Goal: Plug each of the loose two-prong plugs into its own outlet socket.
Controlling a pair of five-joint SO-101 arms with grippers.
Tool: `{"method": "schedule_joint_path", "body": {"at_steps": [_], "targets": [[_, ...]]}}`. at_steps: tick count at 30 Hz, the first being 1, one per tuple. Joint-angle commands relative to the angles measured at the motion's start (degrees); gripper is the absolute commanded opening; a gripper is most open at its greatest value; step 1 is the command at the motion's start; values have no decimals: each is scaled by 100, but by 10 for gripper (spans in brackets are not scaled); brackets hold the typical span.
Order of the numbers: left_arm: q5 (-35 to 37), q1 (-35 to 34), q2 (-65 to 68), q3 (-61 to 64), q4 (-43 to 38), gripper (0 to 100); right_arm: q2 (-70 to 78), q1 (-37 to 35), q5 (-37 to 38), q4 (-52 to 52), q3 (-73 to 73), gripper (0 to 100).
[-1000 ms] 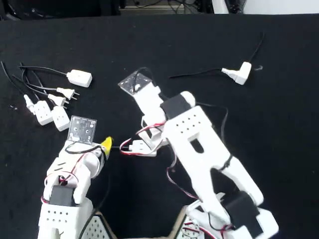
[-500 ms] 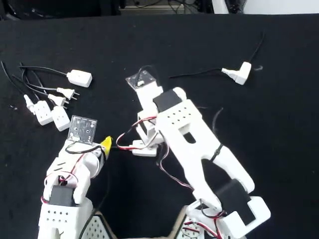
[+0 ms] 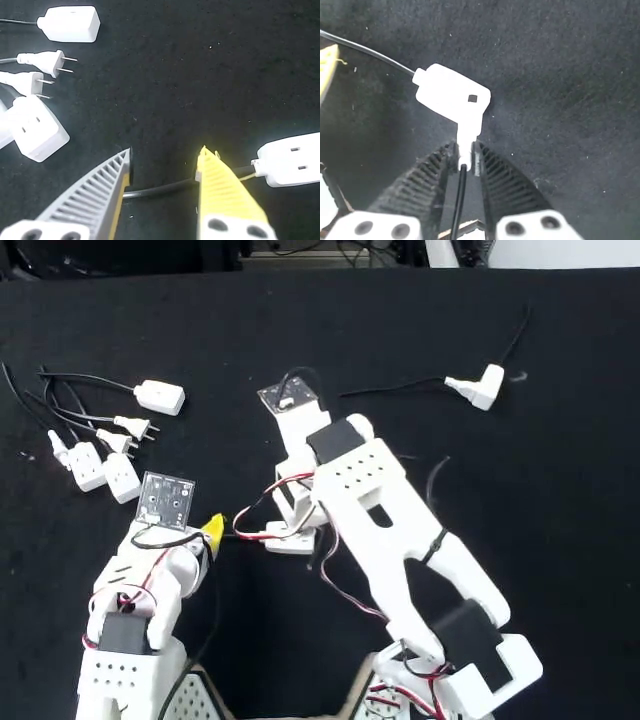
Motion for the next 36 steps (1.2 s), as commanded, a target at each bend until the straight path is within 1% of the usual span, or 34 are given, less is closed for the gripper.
{"method": "schedule_joint_path", "body": {"at_steps": [1, 7, 13, 18, 23, 28, 32, 36], "targets": [[-44, 4, -53, 101, -97, 220, -4, 62, -44, 149, -295, 11], [-44, 4, -53, 101, -97, 220, 154, 26, -18, 105, -145, 11], [-44, 4, -53, 101, -97, 220, 514, -202, 0, 97, -154, 11], [-44, 4, -53, 101, -97, 220, 567, -185, -44, -193, -154, 11], [-44, 4, -53, 101, -97, 220, 567, -176, -360, -281, -356, 11], [-44, 4, -53, 101, -97, 220, 576, -53, -598, -273, -646, 11], [-44, -4, -53, 101, -97, 220, 576, 9, -607, -246, -620, 11], [-44, -4, -53, 101, -97, 220, 532, -35, -466, 167, -796, 11]]}}
